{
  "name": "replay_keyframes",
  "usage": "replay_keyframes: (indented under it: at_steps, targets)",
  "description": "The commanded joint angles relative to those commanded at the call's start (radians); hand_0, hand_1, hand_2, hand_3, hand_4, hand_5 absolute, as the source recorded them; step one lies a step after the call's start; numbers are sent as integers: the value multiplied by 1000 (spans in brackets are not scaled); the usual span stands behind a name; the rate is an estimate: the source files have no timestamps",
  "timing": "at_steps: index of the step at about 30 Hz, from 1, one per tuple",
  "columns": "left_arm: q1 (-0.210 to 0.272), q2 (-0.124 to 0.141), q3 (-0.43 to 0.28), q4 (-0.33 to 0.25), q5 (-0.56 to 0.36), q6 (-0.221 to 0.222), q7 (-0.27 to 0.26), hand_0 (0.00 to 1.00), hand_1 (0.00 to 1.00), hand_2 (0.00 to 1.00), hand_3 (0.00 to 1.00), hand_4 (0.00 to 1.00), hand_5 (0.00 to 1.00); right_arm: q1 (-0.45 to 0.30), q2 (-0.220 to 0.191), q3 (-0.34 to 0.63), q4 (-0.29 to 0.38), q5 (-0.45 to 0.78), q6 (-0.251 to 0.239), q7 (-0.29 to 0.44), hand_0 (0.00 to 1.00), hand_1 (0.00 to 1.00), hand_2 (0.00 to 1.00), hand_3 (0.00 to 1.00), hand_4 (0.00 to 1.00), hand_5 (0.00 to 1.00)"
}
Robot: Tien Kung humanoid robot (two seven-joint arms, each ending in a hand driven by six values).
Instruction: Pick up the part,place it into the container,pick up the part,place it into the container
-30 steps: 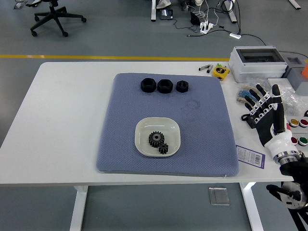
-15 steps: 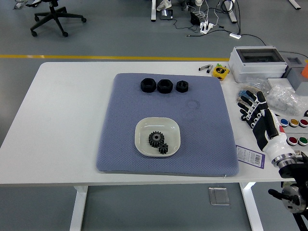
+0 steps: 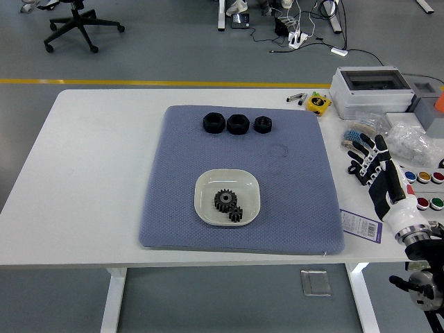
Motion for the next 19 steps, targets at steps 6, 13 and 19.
replay_keyframes:
  at_steps: [6,13,19]
  targets:
    - [5,0,13,0,-2,-3,1,825,826,839,584,511,724,-11,2,5,2,-3,0,5,955,874,894,923,998,998]
    - [12,0,18,0,11,-6,4,825,829,839,586,511,724,-16,7,10,2,-2,-1,7,955,874,894,922,998,998]
    - [13,0,22,0,9,-7,3,825,829,839,586,511,724,-13,5,10,4,-2,-3,8,955,874,894,922,998,998]
